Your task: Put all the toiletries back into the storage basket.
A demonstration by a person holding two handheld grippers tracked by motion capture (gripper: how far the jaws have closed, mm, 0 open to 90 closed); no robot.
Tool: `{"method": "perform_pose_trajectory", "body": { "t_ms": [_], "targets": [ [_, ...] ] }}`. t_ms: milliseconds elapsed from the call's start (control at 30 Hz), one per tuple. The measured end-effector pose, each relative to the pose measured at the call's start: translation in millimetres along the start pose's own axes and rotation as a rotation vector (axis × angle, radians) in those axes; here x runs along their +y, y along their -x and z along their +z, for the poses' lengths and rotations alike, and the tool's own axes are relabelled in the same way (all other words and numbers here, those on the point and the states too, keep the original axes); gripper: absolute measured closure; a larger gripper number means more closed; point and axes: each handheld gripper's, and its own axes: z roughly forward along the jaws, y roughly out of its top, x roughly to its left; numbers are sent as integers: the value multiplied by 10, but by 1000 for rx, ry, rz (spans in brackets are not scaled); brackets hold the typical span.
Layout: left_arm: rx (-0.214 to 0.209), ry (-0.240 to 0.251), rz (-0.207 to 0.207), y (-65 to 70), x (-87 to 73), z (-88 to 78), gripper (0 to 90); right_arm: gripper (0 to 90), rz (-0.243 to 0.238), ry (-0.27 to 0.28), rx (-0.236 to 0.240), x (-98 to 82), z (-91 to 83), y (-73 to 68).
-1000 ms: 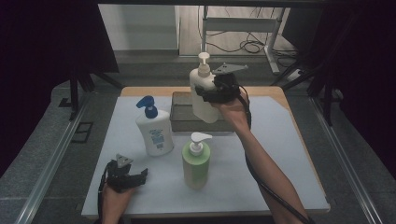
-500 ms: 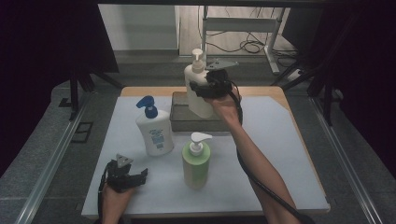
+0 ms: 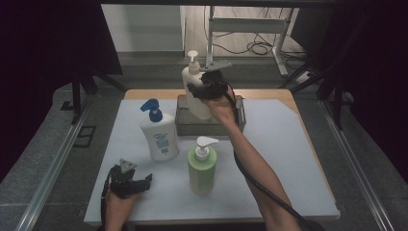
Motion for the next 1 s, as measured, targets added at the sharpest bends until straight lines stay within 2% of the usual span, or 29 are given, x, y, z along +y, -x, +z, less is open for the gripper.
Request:
{"method": "perform_pose_trajectory", "body": {
  "t_ms": [400,567,667,867,1000],
  "targets": [
    [1,0,0,0,1,1,136,380,4,-10,-12,-128,278,-31],
    [1,-1,1,0,1,1,136,380,10,-17,-6,-189,336,-36],
    [0,1,0,1,1,3,136,380,4,-33,3,-253,388,-84],
    [1,0,1,0,1,3,135,379,-5,-40,15,-311,416,-133],
    [1,1,0,1,1,3,135,379,9,-48,22,-346,419,-145]
  ]
}}
